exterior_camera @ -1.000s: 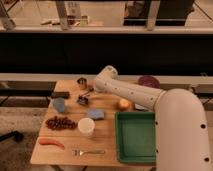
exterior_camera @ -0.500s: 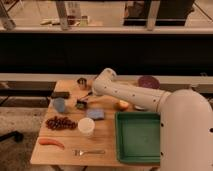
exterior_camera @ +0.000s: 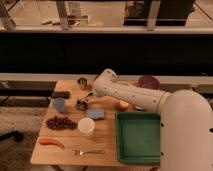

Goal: Wipe table surface with brush

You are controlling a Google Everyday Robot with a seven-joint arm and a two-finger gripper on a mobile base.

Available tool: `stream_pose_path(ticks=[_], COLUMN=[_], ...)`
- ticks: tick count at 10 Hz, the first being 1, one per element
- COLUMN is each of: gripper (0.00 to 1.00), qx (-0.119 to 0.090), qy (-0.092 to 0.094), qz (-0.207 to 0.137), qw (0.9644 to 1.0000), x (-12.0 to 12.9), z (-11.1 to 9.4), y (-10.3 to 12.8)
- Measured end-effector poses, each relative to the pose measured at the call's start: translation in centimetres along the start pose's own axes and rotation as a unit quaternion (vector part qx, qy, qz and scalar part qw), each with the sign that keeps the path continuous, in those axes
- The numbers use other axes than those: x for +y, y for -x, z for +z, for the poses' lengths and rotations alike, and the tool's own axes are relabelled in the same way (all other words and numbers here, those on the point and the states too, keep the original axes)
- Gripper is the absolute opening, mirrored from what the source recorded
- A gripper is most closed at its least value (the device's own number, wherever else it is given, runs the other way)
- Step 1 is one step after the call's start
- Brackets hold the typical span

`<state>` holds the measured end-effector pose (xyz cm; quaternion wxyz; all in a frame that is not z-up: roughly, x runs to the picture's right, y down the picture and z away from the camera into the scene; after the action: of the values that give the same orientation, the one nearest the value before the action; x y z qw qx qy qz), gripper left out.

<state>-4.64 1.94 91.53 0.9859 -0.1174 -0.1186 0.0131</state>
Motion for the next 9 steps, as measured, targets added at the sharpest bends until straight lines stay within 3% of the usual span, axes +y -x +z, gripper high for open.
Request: stream_pose_path(ticks=[4,9], gripper=[0.05,0.05], qx=[0.026,0.040], qy=[-0.017,-0.019], qz=[0.037,0.050], qw=[0.9988,0.9977], x=[-0.2,-0.3], z=[-1.4,-1.6], y=[-4.4,-5.4])
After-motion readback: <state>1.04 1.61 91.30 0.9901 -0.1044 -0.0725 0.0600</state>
